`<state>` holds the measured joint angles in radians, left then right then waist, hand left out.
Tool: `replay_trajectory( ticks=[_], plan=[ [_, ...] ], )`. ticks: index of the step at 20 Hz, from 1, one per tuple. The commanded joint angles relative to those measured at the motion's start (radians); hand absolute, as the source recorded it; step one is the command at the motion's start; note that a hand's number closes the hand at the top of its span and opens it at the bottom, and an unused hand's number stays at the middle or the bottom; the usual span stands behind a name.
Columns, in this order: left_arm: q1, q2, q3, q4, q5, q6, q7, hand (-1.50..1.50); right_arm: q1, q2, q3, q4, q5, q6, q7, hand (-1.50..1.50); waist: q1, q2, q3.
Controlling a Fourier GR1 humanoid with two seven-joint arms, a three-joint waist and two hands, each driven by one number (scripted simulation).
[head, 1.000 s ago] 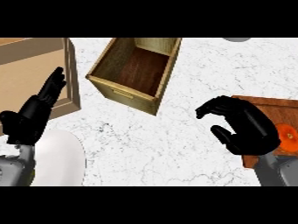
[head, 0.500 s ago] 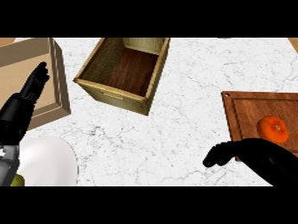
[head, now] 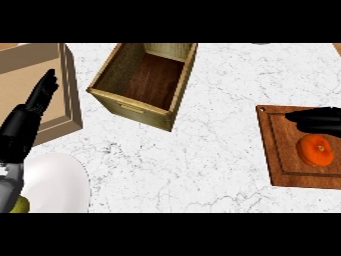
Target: Pick the squash from the cutting board and place it in the basket
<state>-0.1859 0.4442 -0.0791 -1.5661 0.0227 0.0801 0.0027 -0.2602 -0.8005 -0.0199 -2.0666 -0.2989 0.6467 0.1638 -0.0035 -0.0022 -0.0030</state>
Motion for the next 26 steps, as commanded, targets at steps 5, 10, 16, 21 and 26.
replay_trajectory(
  ticks=[5, 10, 16, 21, 26],
  plan=[
    [-0.022, -0.011, -0.004, -0.001, 0.005, -0.017, 0.001, 0.00, -0.174, -0.332, 0.004, 0.070, 0.089, 0.397, -0.062, -1.50, 0.033, 0.009, 0.002],
    [-0.044, -0.021, 0.004, 0.006, -0.011, -0.014, -0.005, 0.00, -0.254, -0.322, 0.068, 0.185, 0.248, 0.535, -0.205, -1.50, 0.039, 0.013, 0.004],
    [-0.016, -0.026, 0.003, 0.014, -0.024, -0.035, -0.014, 0.00, -0.324, -0.273, 0.206, 0.293, 0.456, 0.492, -0.281, -1.50, 0.045, 0.012, 0.004],
    [-0.026, -0.029, 0.023, 0.030, -0.037, -0.031, -0.030, 0.00, -0.262, -0.316, 0.264, 0.341, 0.635, 0.396, -0.486, -1.50, 0.031, 0.011, 0.006],
    [-0.071, -0.062, 0.009, 0.039, -0.049, -0.031, 0.018, 0.00, -0.253, -0.289, 0.406, 0.383, 0.800, 0.268, -0.559, -1.50, 0.026, 0.010, 0.005]
  ],
)
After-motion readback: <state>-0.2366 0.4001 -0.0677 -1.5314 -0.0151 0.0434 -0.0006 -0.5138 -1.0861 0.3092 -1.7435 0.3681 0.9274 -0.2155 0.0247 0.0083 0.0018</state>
